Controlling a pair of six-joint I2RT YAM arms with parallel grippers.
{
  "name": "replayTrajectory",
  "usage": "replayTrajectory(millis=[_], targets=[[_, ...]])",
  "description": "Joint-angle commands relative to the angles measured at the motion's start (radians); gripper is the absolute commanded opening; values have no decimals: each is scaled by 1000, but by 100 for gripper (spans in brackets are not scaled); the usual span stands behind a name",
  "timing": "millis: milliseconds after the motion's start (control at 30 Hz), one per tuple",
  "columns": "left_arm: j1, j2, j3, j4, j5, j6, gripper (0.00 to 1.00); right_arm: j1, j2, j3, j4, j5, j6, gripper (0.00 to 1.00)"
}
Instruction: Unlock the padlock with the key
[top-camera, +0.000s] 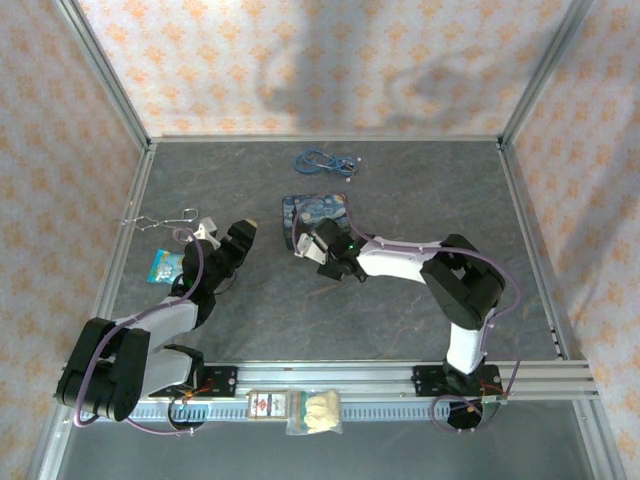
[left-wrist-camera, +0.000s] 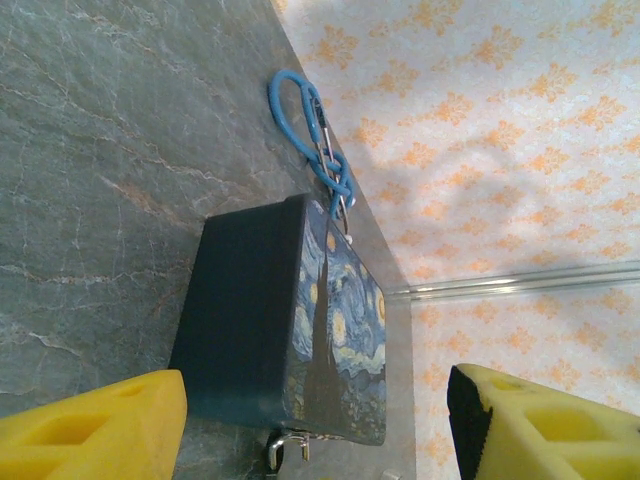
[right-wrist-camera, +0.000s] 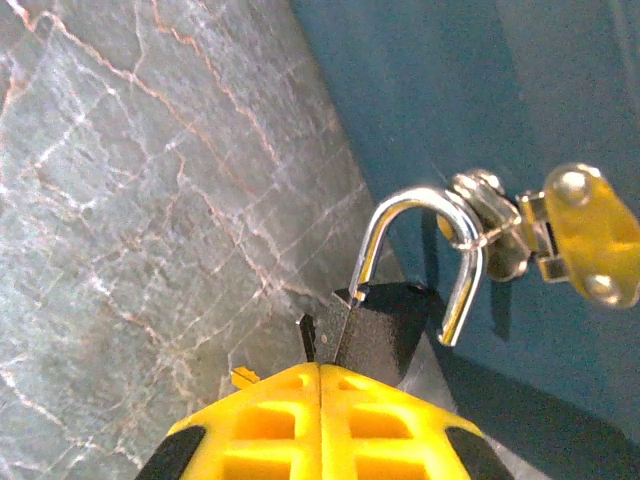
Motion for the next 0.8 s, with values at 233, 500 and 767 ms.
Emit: replayTrajectory(millis=[233,500,767], targets=[[11,-31,-46,51,21,-23,67,-14,27,77,-44,-107,-46,0],[11,-25,-36,52,29,-24,67,-64,-11,92,-72,-221,146,16],[11,-12,-26,61,37,-31,67,-65,-53,43,-9,-136,196,40]])
